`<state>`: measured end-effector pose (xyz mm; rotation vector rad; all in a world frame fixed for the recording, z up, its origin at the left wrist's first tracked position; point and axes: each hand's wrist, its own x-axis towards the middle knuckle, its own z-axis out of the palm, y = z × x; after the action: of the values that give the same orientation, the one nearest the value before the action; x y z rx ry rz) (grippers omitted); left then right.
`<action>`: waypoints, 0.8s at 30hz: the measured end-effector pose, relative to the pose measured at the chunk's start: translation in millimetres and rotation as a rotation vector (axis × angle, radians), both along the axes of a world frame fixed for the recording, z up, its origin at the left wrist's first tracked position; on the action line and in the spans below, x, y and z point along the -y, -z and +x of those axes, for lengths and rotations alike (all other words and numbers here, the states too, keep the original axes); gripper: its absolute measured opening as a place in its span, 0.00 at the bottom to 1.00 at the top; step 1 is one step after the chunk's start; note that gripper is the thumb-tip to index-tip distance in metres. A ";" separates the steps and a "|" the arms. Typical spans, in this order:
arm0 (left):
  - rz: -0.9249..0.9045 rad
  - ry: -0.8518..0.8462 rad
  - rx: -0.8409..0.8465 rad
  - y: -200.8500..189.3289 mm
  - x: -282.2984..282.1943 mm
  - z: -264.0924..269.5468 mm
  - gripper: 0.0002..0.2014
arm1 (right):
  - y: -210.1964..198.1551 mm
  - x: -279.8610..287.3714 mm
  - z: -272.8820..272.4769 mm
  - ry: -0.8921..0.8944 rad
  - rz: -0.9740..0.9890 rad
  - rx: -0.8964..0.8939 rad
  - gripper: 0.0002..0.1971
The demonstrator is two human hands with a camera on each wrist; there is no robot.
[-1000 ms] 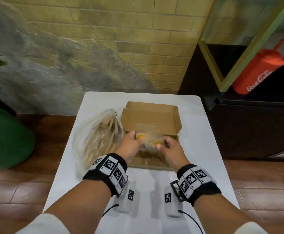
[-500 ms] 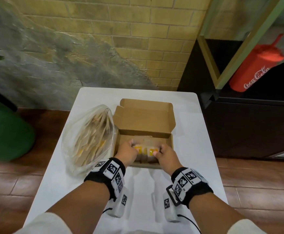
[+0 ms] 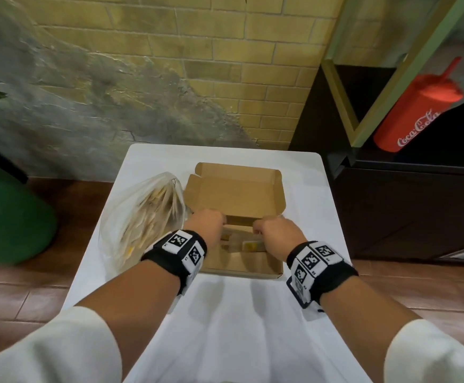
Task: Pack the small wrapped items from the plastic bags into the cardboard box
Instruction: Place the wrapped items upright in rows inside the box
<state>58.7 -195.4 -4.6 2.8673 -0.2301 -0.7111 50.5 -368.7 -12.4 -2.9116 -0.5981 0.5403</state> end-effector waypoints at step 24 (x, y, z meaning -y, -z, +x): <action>0.140 0.110 0.078 -2.2 -19.9 31.9 0.16 | 11.2 5.2 28.0 -0.023 -0.162 0.105 0.15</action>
<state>90.6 -175.5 -2.4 3.0390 -0.3651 -0.6602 78.5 -374.0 -23.6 -3.1060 -0.6288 0.4610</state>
